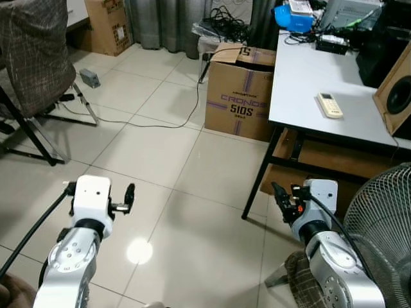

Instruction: Move the pillow to the sofa from floor

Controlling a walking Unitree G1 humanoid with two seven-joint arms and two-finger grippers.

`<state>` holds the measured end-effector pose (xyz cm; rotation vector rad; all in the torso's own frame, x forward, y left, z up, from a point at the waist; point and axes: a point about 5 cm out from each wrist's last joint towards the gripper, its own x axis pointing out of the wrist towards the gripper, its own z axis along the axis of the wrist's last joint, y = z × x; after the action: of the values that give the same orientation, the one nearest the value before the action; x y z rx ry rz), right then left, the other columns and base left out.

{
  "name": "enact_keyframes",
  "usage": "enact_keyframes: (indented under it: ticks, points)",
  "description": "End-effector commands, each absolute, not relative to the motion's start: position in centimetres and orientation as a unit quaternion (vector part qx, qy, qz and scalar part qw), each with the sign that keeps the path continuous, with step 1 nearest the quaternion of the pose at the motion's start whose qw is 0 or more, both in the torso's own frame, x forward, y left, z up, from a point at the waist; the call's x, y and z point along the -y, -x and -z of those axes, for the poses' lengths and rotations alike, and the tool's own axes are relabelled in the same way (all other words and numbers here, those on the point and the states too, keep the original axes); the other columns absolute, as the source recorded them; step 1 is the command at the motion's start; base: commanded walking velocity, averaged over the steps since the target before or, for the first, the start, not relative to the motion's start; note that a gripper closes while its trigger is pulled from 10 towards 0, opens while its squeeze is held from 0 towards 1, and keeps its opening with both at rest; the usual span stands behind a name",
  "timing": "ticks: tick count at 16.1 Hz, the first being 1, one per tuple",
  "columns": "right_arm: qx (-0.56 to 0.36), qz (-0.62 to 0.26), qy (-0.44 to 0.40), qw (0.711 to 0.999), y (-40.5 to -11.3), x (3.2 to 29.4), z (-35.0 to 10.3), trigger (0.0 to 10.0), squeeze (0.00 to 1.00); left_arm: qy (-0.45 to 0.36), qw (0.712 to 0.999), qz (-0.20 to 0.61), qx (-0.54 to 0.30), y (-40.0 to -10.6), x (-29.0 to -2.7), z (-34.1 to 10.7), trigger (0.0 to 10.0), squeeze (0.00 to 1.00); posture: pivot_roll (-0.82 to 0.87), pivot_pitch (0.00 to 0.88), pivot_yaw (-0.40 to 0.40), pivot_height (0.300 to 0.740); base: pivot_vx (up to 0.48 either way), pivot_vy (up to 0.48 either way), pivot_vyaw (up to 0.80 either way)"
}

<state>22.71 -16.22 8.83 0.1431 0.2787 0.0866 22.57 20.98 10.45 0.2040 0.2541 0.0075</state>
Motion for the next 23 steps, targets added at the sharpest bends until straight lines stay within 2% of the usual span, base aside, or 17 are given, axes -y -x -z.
enact_keyframes:
  ticks: [1, 3, 5, 8, 10, 16, 19, 23]
  points:
    - [-0.127, -0.028, -0.056, 0.990, -22.6, 16.9, -9.2, 10.0, 1.00, -0.104, 0.985, 0.006, -0.136, -22.9, -20.7, -10.3, 10.0, 0.00, -0.05, 0.000, 0.027, 0.740, 0.000, 0.000, 0.00]
    - [-0.100, -0.041, -0.033, 0.994, -22.5, 16.8, -9.4, 10.0, 1.00, -0.094, 0.987, 0.018, -0.131, -23.4, -20.3, -10.6, 10.0, 0.00, -0.05, 0.000, 0.031, 0.740, 0.000, 0.000, 0.00]
    - [-0.111, -0.039, -0.018, 0.993, -22.6, 17.0, -9.3, 10.0, 1.00, -0.079, 0.989, 0.028, -0.119, -23.9, -19.6, -11.0, 10.0, 0.00, -0.06, 0.000, 0.032, 0.740, 0.000, 0.000, 0.00]
    - [-0.100, -0.057, -0.041, 0.992, -22.9, 15.9, -9.9, 10.0, 1.00, -0.055, 0.991, 0.006, -0.121, -23.6, -20.1, -10.6, 10.0, 0.00, -0.08, 0.000, 0.024, 0.740, 0.000, 0.000, 0.00]
    - [-0.083, -0.055, -0.034, 0.994, -22.8, 15.4, -10.5, 10.0, 1.00, -0.068, 0.992, 0.004, -0.103, -23.4, -20.2, -10.7, 10.0, 0.00, -0.08, 0.000, 0.006, 0.740, 0.000, 0.000, 0.00]
    - [-0.086, -0.067, -0.017, 0.994, -23.4, 15.3, -10.6, 10.0, 1.00, -0.069, 0.993, 0.007, -0.090, -22.8, -19.7, -11.7, 10.0, 0.00, -0.04, 0.000, -0.020, 0.740, 0.000, -0.427, 0.00]
    - [-0.090, -0.047, -0.023, 0.995, -23.0, 16.1, -10.4, 10.0, 1.00, -0.084, 0.992, 0.027, -0.095, -23.2, -19.1, -11.5, 10.0, 0.00, -0.09, 0.000, 0.035, 0.740, 0.000, -0.320, 0.57]
    - [-0.091, -0.087, 0.009, 0.992, -22.9, 15.4, -10.7, 10.0, 1.00, -0.090, 0.989, 0.034, -0.108, -23.0, -19.0, -10.9, 10.0, 0.00, -0.11, 0.000, 0.014, 0.740, 0.000, 0.000, 0.80]
